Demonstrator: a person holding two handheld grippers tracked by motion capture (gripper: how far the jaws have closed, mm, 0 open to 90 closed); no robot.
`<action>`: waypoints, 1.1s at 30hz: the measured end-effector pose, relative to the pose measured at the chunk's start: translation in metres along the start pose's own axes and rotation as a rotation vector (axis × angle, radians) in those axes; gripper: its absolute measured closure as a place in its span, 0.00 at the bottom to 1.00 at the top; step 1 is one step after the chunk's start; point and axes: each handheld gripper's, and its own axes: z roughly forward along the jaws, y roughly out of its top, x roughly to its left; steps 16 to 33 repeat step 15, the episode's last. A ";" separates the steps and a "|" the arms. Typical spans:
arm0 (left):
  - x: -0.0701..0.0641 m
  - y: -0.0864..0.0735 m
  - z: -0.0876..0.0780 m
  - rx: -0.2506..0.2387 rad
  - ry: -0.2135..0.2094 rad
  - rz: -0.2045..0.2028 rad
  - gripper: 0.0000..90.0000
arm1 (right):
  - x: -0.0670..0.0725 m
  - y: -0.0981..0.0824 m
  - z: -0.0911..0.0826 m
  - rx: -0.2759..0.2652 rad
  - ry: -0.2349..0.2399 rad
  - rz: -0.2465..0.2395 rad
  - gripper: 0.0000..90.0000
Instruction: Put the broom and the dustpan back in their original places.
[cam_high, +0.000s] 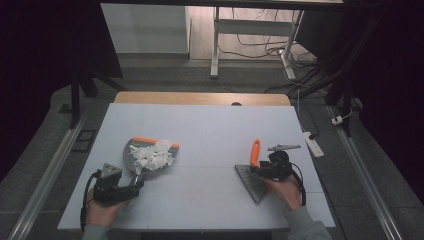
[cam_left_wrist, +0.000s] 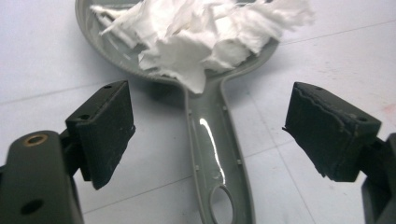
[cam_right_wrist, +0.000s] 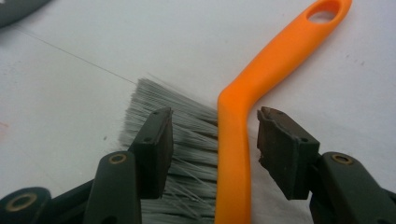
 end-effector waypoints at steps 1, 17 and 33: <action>0.000 0.000 -0.002 -0.004 -0.009 0.008 0.19 | 0.001 -0.001 -0.002 -0.012 -0.002 -0.010 0.50; -0.002 0.000 -0.003 -0.001 -0.205 0.121 0.24 | 0.009 -0.025 -0.041 -0.108 0.077 -0.198 0.51; -0.002 0.000 -0.003 -0.001 -0.205 0.121 0.24 | 0.009 -0.025 -0.041 -0.108 0.077 -0.198 0.51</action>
